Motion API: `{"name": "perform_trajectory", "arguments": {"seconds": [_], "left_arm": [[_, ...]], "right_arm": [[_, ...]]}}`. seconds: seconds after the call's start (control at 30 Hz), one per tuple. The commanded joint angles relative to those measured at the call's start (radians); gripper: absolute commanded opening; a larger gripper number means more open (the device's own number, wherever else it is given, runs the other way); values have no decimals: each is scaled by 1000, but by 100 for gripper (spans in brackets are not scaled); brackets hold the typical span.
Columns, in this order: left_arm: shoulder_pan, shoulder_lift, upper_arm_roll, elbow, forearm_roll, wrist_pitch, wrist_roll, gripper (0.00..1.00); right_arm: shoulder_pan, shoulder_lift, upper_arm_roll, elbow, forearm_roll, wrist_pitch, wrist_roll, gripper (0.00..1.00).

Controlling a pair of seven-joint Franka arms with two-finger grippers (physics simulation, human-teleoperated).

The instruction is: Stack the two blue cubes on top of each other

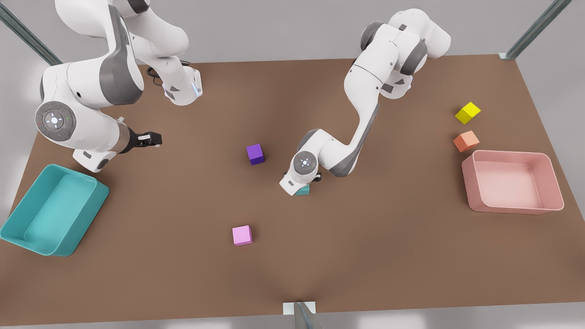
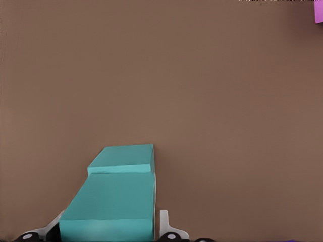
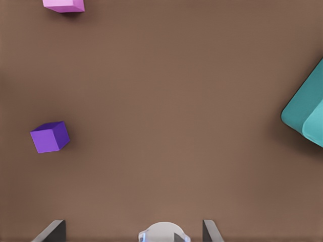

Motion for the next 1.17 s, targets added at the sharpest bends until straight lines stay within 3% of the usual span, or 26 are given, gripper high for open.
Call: {"name": "perform_trajectory", "arguments": {"seconds": [0.0, 0.6, 0.63, 0.7, 0.8, 0.83, 0.9, 0.93, 0.97, 1.13], "left_arm": [[0, -1, 0, 1, 2, -3, -230, 100], [15, -33, 5, 39, -17, -60, -249, 100], [20, -50, 5, 39, -18, -85, -249, 100], [40, -58, 9, 229, -17, -361, -247, 100], [181, -219, 11, 312, -15, -634, -207, 100], [331, -300, 8, 312, 14, -710, 13, 100], [442, -345, 5, 309, 238, -839, 535, 100], [604, -441, -38, 176, 164, -760, 600, 100], [657, -642, -63, -130, 166, -568, 682, 100], [646, -651, -61, -107, 137, -608, 690, 100]], "right_arm": [[0, -1, 0, 0, 1, -1, 13, 100], [-2, 4, -1, 5, 0, -4, 11, 100], [-2, 4, -1, 6, 1, -4, 11, 100], [-2, 5, 0, 5, 1, -4, 11, 100], [-3, 5, -1, 6, 1, -4, 11, 100], [-3, 7, -1, 8, 0, -4, 11, 100], [-3, 7, -1, 8, -2, -4, 11, 100], [-3, 7, -1, 9, -2, -4, 11, 100], [-2, 7, -1, 9, 0, -4, 11, 100], [-2, 7, -1, 9, -2, -4, 11, 100]]}}
